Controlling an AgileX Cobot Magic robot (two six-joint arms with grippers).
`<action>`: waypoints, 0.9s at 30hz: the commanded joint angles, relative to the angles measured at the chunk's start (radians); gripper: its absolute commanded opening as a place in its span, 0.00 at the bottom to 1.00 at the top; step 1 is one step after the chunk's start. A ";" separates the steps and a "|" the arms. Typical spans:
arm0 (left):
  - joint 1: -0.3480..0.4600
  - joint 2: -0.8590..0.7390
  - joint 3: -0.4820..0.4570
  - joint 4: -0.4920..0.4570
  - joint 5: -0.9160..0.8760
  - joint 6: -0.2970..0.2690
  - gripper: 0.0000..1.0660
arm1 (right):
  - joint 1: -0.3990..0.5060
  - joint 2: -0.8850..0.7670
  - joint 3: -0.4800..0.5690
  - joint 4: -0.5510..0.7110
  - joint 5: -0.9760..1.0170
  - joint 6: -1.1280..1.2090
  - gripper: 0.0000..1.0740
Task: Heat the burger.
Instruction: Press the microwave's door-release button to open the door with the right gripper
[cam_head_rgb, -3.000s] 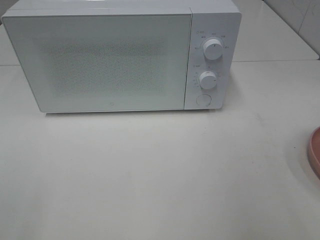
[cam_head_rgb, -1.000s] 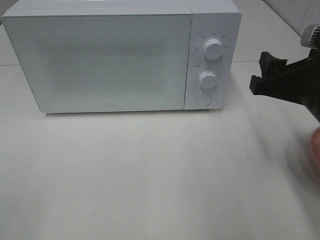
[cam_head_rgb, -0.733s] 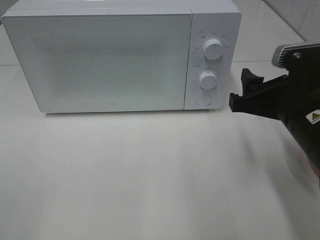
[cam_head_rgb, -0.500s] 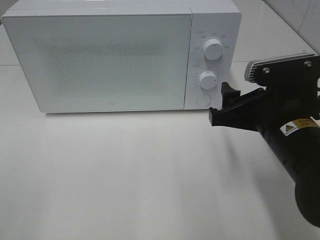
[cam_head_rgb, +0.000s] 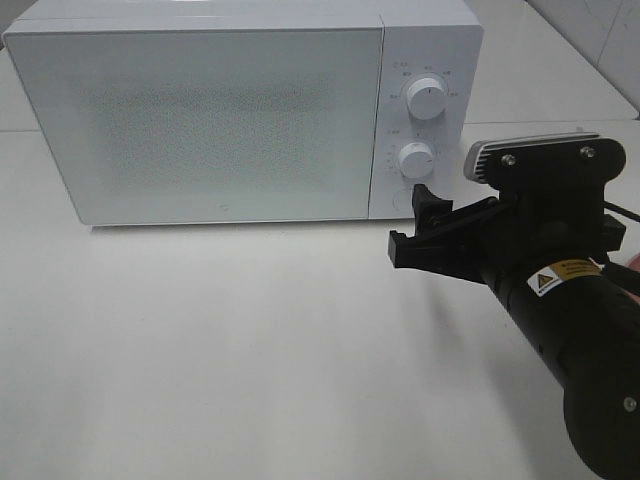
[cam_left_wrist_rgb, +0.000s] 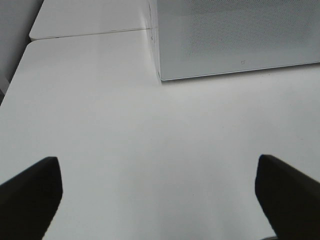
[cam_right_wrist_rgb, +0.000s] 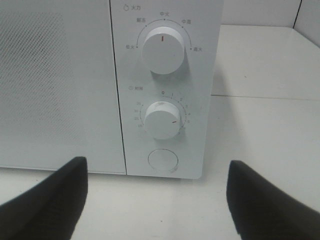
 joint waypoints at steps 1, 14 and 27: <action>-0.004 -0.023 0.004 -0.002 -0.009 0.000 0.92 | 0.004 -0.002 -0.012 -0.003 -0.010 0.228 0.63; -0.004 -0.023 0.004 -0.002 -0.009 0.000 0.92 | 0.004 -0.002 -0.012 -0.004 -0.009 0.989 0.19; -0.004 -0.023 0.004 -0.002 -0.009 0.000 0.92 | -0.003 -0.001 -0.012 0.000 0.194 1.361 0.00</action>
